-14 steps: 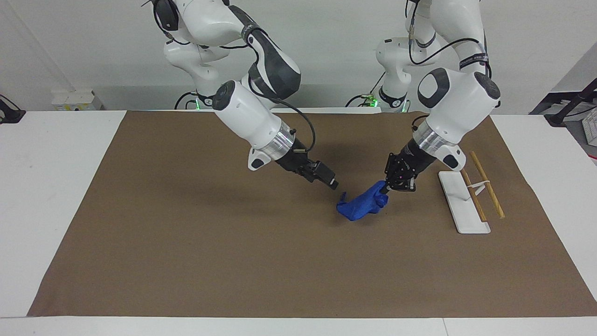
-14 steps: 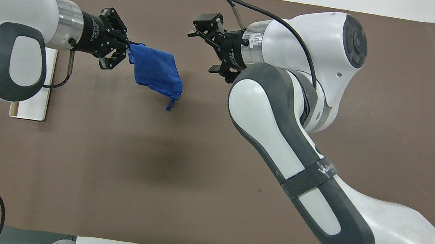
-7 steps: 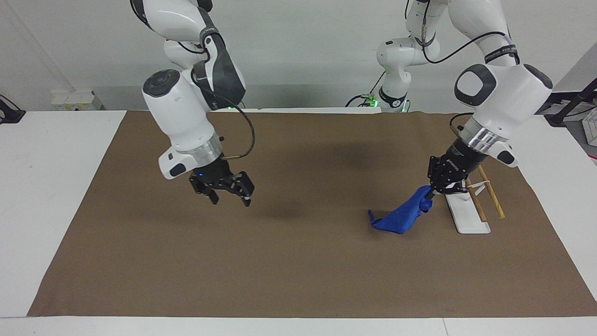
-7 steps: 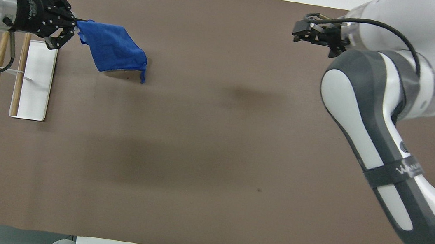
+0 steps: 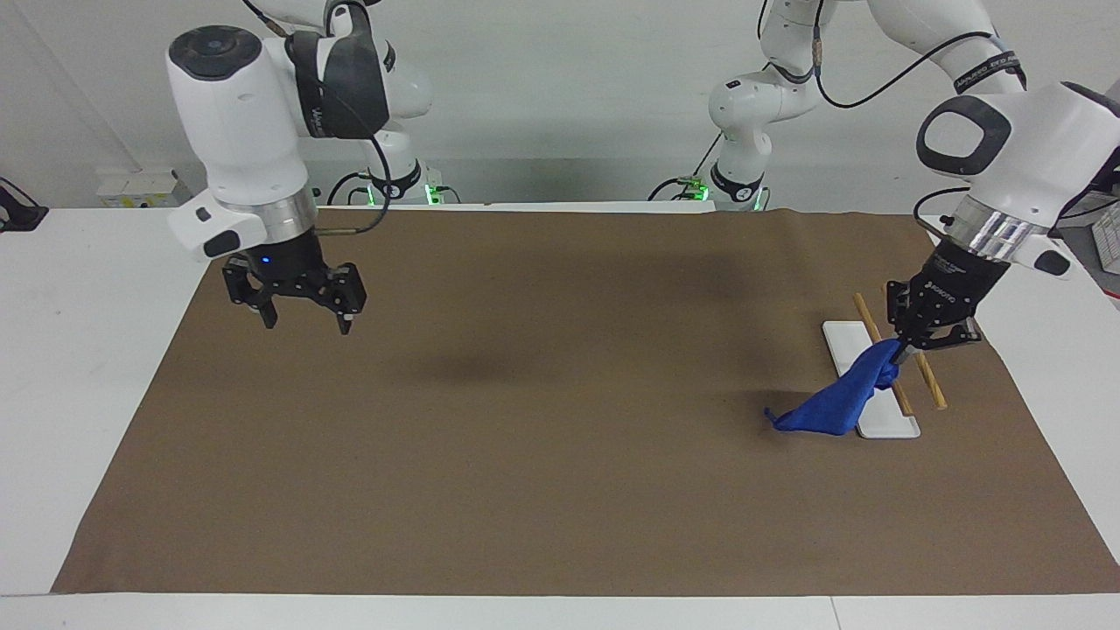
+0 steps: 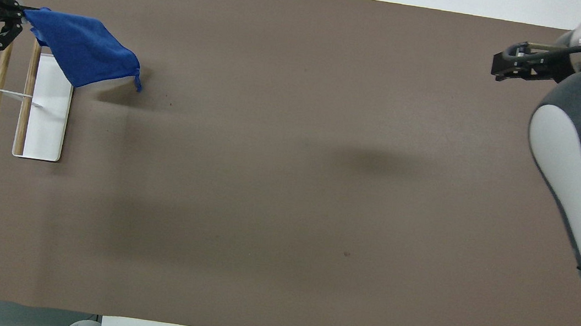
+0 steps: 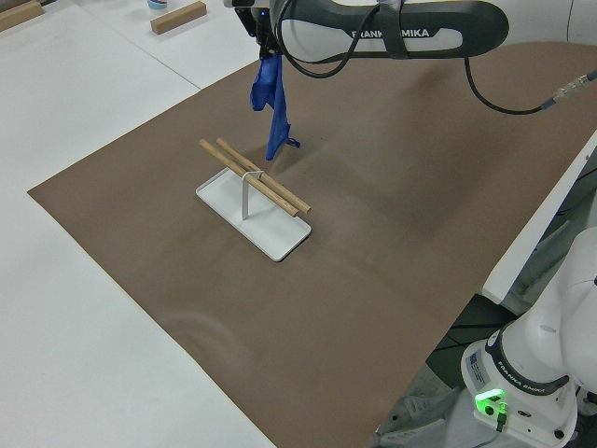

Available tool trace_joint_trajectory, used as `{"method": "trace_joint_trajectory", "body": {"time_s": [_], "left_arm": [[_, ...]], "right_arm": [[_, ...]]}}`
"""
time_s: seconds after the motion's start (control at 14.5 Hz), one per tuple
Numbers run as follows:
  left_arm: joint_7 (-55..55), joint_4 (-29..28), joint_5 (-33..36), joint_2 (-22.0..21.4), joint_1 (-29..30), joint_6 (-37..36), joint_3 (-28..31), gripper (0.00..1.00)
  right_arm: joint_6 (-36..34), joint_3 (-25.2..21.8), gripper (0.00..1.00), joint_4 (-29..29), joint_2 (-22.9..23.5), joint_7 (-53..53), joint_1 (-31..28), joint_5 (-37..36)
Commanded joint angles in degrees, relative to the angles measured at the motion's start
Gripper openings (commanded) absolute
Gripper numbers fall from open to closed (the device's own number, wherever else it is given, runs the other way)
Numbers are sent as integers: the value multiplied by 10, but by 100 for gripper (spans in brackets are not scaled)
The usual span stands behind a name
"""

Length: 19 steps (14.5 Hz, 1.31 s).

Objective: Right arm passes towel to left arm to hang
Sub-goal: 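Carry the towel over the rack with the left gripper while the right gripper withdraws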

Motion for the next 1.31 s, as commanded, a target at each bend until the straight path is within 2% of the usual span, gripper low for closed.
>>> {"method": "trace_joint_trajectory", "body": {"time_s": [0.0,0.28,0.69,0.9,1.24], "left_arm": [[3,-10,10,-22,49,-27,-8,0],[4,-10,11,-28,89,-34,4,0],[13,-10,11,-28,93,-30,51,0],[54,-20,11,-37,89,-32,72,0],[117,-63,11,-63,81,-31,84,0]], "right_arm": [[-39,7,100,12,0,-22,-46,12],[-60,7,100,11,-10,-33,-63,20],[-82,7,100,6,-29,-36,-83,31],[-59,-16,100,-47,-85,-69,-80,42],[-54,-29,100,-75,-81,-72,-69,57]]}}
